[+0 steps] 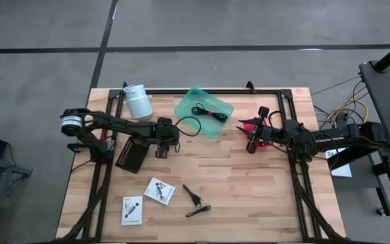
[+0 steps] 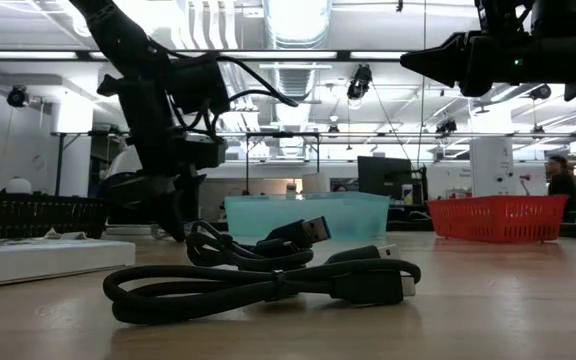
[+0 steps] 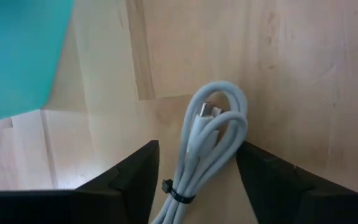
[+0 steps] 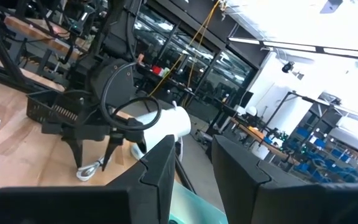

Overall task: Pick and place items into bin
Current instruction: Put the white charger cable into the green bin

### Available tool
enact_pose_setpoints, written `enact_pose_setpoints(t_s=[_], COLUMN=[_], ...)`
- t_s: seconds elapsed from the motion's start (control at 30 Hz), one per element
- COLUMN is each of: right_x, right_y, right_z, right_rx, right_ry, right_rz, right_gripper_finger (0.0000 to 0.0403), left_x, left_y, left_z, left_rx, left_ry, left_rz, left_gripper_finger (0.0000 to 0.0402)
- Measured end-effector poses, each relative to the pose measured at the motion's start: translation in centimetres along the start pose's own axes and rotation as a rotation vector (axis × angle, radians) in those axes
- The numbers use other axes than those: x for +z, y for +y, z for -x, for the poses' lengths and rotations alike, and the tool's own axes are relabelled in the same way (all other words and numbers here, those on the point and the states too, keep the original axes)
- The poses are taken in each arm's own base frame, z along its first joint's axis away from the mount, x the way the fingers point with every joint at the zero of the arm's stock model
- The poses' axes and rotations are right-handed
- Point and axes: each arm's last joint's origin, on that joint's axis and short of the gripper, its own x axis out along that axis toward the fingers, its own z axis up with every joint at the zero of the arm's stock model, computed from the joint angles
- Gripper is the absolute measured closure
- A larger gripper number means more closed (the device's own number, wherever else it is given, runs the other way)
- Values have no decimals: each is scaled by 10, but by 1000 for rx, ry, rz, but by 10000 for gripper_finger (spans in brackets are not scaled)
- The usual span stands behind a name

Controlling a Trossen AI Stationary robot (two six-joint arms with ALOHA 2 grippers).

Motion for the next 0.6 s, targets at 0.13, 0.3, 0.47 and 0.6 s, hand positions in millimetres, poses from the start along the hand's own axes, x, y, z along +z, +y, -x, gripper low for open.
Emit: enact_pose_setpoints(t_s=[0.13, 0.3, 0.47, 0.6], right_x=[0, -1, -1, -1], right_y=[0, 0, 0, 0], right_z=[0, 0, 0, 0], right_rx=[-1, 0, 0, 1], right_ry=[1, 3, 3, 4], right_rz=[0, 0, 0, -1], right_gripper_finger=[308, 310, 314, 312], left_x=[1, 0, 1, 8], left_y=[0, 2, 2, 6], left_z=[0, 0, 0, 8], left_rx=[-9, 8, 10, 25], left_ry=[-6, 0, -5, -26], left_rz=[-42, -84, -82, -75], left_gripper_finger=[253, 325, 386, 389])
